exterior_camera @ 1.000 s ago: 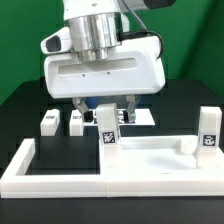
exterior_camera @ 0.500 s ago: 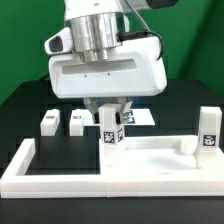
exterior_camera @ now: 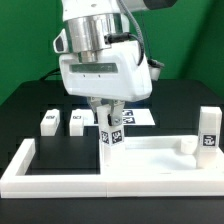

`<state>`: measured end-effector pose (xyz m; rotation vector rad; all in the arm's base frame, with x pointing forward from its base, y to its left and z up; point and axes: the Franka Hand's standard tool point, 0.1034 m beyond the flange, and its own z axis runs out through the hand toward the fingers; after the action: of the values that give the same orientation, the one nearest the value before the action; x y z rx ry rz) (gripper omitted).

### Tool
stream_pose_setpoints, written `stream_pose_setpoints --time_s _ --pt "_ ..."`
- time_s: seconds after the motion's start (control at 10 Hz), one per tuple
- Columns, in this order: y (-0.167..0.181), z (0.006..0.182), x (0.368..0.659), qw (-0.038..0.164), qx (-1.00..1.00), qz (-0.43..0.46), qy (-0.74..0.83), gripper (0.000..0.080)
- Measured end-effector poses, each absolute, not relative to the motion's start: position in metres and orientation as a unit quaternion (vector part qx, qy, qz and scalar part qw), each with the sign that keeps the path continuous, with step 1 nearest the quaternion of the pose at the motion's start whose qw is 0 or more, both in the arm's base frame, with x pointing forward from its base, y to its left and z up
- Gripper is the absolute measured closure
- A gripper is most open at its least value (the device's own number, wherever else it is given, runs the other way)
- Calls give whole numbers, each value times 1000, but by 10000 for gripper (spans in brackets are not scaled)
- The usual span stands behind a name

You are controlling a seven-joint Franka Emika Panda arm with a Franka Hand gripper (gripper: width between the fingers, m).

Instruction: Assemble desk

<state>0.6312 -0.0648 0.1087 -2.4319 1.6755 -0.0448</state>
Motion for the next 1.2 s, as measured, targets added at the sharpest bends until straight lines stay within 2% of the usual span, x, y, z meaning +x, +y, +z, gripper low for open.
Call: stream_pose_setpoints --time_s 0.3,0.6,0.7,0.8,0.9,1.2 --pt "-60 108 632 123 -643 26 756 507" --pt "-59 107 632 122 -632 28 765 505" --pt "-57 107 632 118 -657 24 744 336" --pt "-50 108 633 99 -766 4 635 194" --pt "-45 110 634 98 -827 3 553 164" --pt "-41 110 633 92 -894 -5 438 151"
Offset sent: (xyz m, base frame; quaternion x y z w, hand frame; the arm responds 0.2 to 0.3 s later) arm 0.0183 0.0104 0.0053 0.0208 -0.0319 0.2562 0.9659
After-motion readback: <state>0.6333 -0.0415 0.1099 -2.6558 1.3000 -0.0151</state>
